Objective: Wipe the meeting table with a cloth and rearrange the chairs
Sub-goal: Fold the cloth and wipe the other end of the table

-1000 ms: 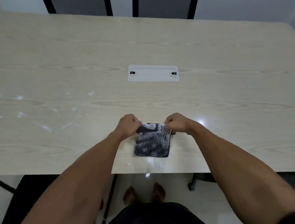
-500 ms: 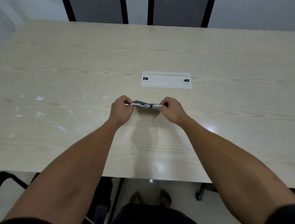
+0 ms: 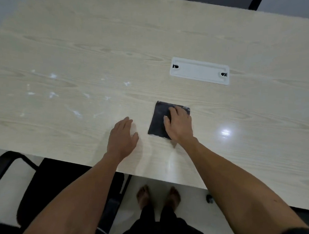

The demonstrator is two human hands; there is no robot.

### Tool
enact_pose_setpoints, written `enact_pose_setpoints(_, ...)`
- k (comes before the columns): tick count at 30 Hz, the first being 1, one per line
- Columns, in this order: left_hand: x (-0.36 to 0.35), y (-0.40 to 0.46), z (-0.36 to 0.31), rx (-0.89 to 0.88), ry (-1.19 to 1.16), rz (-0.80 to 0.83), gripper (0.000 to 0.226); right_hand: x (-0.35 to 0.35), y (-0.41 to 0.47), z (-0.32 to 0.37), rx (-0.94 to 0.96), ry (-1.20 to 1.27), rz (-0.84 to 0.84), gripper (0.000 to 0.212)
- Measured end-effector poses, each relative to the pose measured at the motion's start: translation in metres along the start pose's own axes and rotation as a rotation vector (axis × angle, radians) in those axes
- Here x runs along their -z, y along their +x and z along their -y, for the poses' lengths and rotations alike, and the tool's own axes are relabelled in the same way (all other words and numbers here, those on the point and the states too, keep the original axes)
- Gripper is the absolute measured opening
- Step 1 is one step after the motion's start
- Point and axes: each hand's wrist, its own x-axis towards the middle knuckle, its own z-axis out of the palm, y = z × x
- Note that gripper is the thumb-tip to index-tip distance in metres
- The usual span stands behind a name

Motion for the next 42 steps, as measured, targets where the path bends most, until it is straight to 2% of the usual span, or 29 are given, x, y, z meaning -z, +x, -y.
enact_pose_setpoints(2,-0.013,-0.006,0.021,-0.069,0.090,-0.091,0.066,-0.024,0.002,0.017,-0.043,-0.061,0.065,0.062)
enact_pose_setpoints(4,-0.026,-0.008,0.039,-0.174,0.141,-0.115,0.072,-0.048,0.003,0.026,-0.082,-0.116,0.113,0.073)
enact_pose_setpoints(7,-0.040,-0.009,0.049,-0.258,0.181,-0.127,0.072,-0.066,0.016,0.032,-0.108,-0.182,0.063,0.075)
enact_pose_setpoints(12,-0.045,-0.009,0.050,-0.242,0.209,-0.159,0.074,-0.073,0.090,0.059,-0.060,-0.213,-0.003,0.071)
enact_pose_setpoints(16,-0.047,-0.006,0.052,-0.222,0.241,-0.142,0.074,-0.090,0.111,0.094,0.127,-0.236,0.042,0.067)
enact_pose_setpoints(18,-0.047,-0.008,0.054,-0.217,0.239,-0.140,0.073,-0.089,0.091,0.088,0.258,-0.239,0.078,0.065)
enact_pose_setpoints(20,-0.047,-0.009,0.054,-0.220,0.225,-0.148,0.073,-0.080,0.073,0.066,0.294,-0.249,0.081,0.063)
enact_pose_setpoints(25,-0.046,-0.008,0.052,-0.204,0.223,-0.141,0.073,-0.057,0.110,0.046,-0.054,-0.209,0.045,0.064)
enact_pose_setpoints(28,-0.047,-0.008,0.053,-0.207,0.214,-0.143,0.073,-0.063,0.155,0.077,-0.129,-0.159,-0.008,0.065)
enact_pose_setpoints(30,-0.047,-0.007,0.054,-0.213,0.202,-0.137,0.073,-0.074,0.167,0.100,-0.034,-0.176,0.015,0.064)
enact_pose_setpoints(32,-0.047,-0.006,0.054,-0.203,0.208,-0.130,0.072,-0.079,0.159,0.112,0.169,-0.221,0.072,0.063)
enact_pose_setpoints(34,-0.047,-0.008,0.054,-0.197,0.231,-0.127,0.072,-0.075,0.136,0.099,0.369,-0.251,0.147,0.061)
enact_pose_setpoints(36,-0.047,-0.009,0.054,-0.201,0.244,-0.133,0.073,-0.063,0.118,0.068,0.426,-0.273,0.174,0.060)
enact_pose_setpoints(39,-0.046,-0.010,0.051,-0.192,0.234,-0.126,0.073,-0.041,0.132,0.040,0.224,-0.274,0.140,0.061)
enact_pose_setpoints(42,-0.045,-0.008,0.050,-0.190,0.210,-0.136,0.073,-0.047,0.172,0.071,0.056,-0.224,0.074,0.061)
